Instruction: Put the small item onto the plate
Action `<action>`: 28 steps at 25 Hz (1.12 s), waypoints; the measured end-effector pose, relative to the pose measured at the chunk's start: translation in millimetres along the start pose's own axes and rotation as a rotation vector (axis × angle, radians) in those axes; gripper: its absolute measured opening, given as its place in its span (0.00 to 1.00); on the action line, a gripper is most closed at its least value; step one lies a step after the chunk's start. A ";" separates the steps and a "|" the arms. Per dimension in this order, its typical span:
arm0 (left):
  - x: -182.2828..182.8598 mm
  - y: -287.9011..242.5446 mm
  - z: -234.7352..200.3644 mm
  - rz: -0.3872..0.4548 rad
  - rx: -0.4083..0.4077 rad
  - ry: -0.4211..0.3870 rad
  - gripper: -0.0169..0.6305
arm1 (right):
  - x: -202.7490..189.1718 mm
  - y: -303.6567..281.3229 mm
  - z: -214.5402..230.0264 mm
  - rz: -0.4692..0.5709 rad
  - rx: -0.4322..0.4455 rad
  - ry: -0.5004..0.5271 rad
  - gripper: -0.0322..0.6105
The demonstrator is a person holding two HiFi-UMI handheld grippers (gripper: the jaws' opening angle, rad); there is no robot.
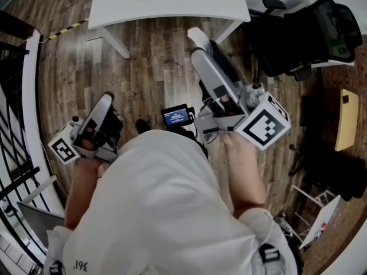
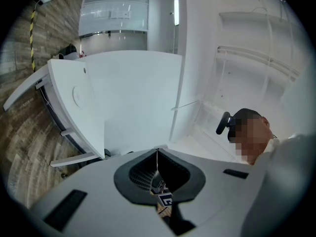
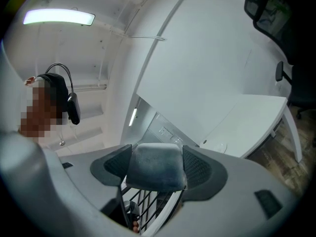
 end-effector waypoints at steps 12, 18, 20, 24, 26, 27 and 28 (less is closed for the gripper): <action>-26.7 -15.6 -1.8 0.016 0.021 0.014 0.04 | 7.6 20.9 18.2 -0.045 -0.007 -0.031 0.56; -37.6 -31.9 -5.5 0.025 0.030 0.013 0.04 | 16.6 25.6 31.0 -0.082 0.007 -0.041 0.56; -41.2 -37.1 -7.0 0.027 0.035 0.011 0.04 | 20.1 28.0 36.6 -0.088 0.010 -0.044 0.56; -46.6 -51.3 -8.1 0.033 0.047 0.008 0.04 | 31.1 32.5 47.6 -0.096 0.016 -0.054 0.56; -48.8 -59.2 -8.2 0.032 0.052 0.007 0.04 | 37.2 34.7 53.2 -0.097 0.017 -0.061 0.56; -49.7 -62.9 -8.3 0.032 0.055 0.005 0.04 | 40.0 35.6 55.9 -0.097 0.018 -0.064 0.56; -50.6 -66.4 -8.6 0.032 0.057 0.003 0.04 | 42.4 36.6 58.7 -0.097 0.018 -0.067 0.56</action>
Point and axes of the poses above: the fingertips, and each gripper's own axes: y backward along the fingers, z to its right, x out of its top, the point moved 7 cm from there along y, backward along the fingers, and after that the axes turned 4 degrees about x, right-handed, at the moved point
